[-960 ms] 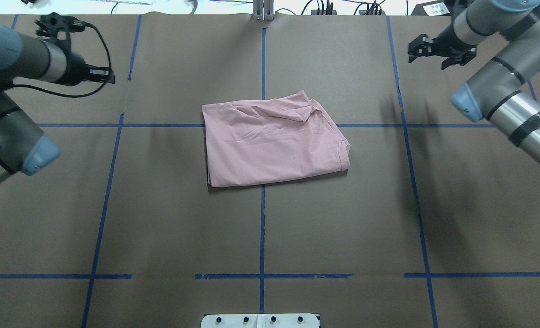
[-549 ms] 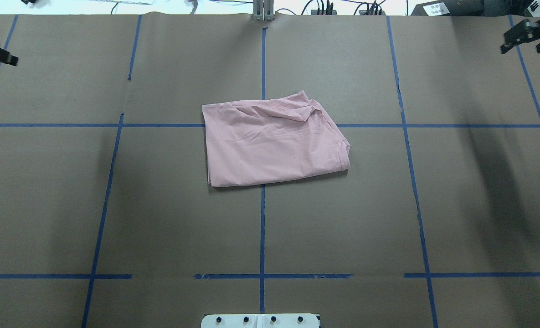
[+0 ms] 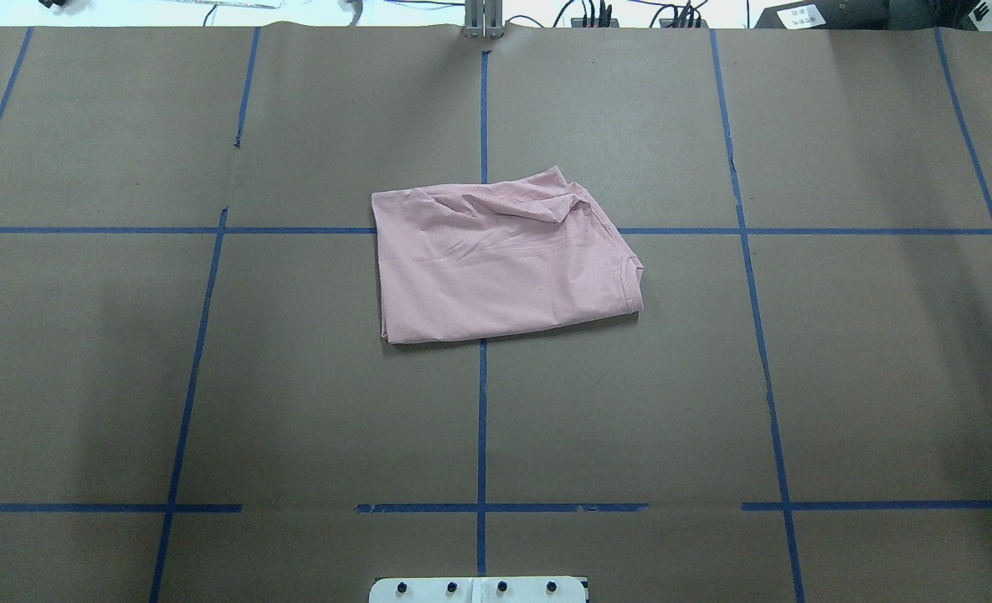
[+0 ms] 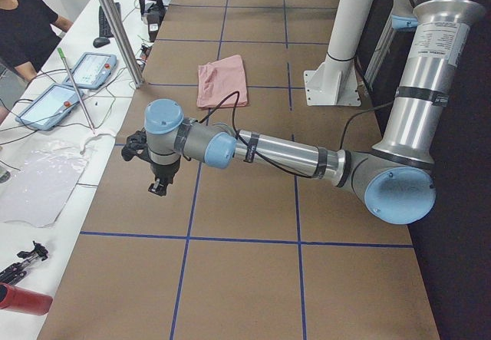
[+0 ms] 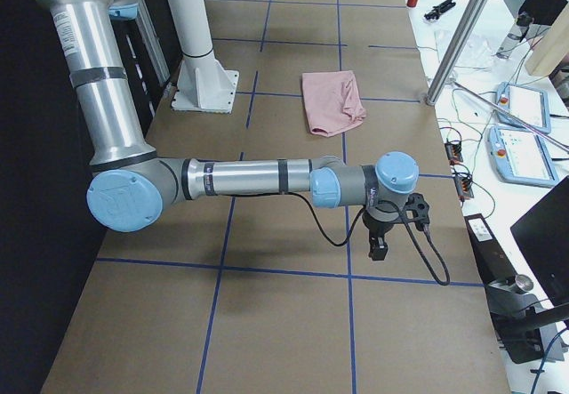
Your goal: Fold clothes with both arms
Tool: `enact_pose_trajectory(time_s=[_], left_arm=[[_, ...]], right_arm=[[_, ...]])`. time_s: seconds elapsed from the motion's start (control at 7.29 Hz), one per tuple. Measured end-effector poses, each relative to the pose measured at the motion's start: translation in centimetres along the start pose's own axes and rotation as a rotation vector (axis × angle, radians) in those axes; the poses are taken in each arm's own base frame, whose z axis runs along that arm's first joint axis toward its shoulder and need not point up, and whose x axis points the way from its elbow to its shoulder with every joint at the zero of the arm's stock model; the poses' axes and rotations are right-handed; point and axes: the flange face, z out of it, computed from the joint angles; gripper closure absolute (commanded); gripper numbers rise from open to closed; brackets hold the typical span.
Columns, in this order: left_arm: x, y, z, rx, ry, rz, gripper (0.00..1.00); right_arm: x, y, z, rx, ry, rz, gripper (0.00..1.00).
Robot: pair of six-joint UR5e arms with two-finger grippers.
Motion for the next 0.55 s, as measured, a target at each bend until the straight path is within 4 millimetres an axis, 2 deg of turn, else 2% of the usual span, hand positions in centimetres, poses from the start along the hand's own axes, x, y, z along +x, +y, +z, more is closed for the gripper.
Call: enact_pose_trajectory(time_s=[0.14,0.27,0.41,0.55], left_arm=[[-0.7,4.6,0.5,-0.035,0.003,-0.026,0.00],[-1.0,7.9,0.9,-0.052,0.006,-0.040,0.00],[-1.1,10.4,1.2,-0.062,0.005,-0.048,0.00],[-1.0,11.5,1.2,-0.062,0.005,-0.050,0.00]], right_arm=[[0.1,1.1,-1.1,-0.006,-0.001,0.013,0.00],[0.0,2.0,-1.6,-0.010,0.002,0.021,0.00],[-0.1,2.7,-1.7,-0.014,0.004,0.024,0.00],[0.0,3.0,-1.6,-0.017,0.003,0.026,0.00]])
